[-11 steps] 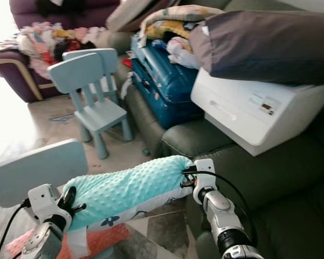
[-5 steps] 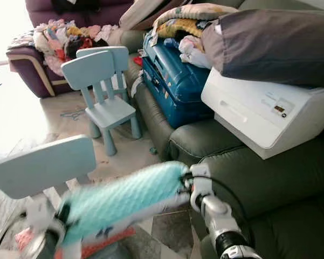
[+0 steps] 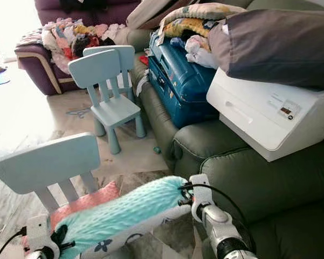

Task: Move the pillow to the sofa

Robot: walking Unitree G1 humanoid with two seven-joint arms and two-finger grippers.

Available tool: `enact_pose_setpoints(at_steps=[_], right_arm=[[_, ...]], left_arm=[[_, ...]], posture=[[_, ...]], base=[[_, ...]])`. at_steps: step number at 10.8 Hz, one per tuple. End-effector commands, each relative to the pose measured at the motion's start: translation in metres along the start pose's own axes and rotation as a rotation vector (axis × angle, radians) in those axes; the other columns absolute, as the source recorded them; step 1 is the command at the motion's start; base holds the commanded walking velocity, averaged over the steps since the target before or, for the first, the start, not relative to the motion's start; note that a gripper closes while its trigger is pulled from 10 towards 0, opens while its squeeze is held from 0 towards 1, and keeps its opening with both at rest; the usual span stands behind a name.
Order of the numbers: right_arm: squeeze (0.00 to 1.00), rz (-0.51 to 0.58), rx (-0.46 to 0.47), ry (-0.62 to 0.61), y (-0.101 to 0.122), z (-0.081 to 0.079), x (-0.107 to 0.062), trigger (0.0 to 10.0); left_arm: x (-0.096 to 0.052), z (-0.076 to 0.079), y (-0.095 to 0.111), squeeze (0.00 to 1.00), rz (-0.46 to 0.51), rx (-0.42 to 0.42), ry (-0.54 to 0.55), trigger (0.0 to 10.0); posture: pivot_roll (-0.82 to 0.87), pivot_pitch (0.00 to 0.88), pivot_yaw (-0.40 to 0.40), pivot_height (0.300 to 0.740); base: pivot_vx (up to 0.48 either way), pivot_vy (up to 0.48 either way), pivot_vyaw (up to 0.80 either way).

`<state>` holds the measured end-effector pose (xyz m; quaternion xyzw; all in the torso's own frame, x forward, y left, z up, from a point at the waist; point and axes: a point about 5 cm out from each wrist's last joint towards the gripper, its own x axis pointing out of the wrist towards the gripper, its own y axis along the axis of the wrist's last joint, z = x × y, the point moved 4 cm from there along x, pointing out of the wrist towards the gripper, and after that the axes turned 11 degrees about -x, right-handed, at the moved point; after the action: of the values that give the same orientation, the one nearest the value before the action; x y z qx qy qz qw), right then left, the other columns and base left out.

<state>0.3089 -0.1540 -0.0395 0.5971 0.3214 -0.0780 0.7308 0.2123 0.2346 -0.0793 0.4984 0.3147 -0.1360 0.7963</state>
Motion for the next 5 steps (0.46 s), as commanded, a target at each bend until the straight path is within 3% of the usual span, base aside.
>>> enact_pose_setpoints(at_steps=[1,4,5], right_arm=[[0.00,0.009,-0.008,-0.032,0.0022,0.0101,-0.0019,10.0],[0.00,0.020,-0.004,-0.035,0.0062,0.0111,-0.0009,10.0],[0.00,0.021,-0.003,-0.036,0.0064,0.0115,-0.0010,10.0]], left_arm=[[-0.0015,-0.0104,0.0050,0.00,0.017,0.012,0.023,10.0],[0.0005,-0.0071,0.0042,0.00,0.023,0.008,0.006,10.0],[0.0007,-0.0072,0.0038,0.00,0.024,0.007,0.005,10.0]], posture=[[-0.16,0.029,0.045,0.740],[-0.16,0.029,0.043,0.740],[-0.16,0.029,0.043,0.740]], base=[[0.000,0.000,0.00],[0.000,0.000,0.00],[-0.255,0.000,0.00]])
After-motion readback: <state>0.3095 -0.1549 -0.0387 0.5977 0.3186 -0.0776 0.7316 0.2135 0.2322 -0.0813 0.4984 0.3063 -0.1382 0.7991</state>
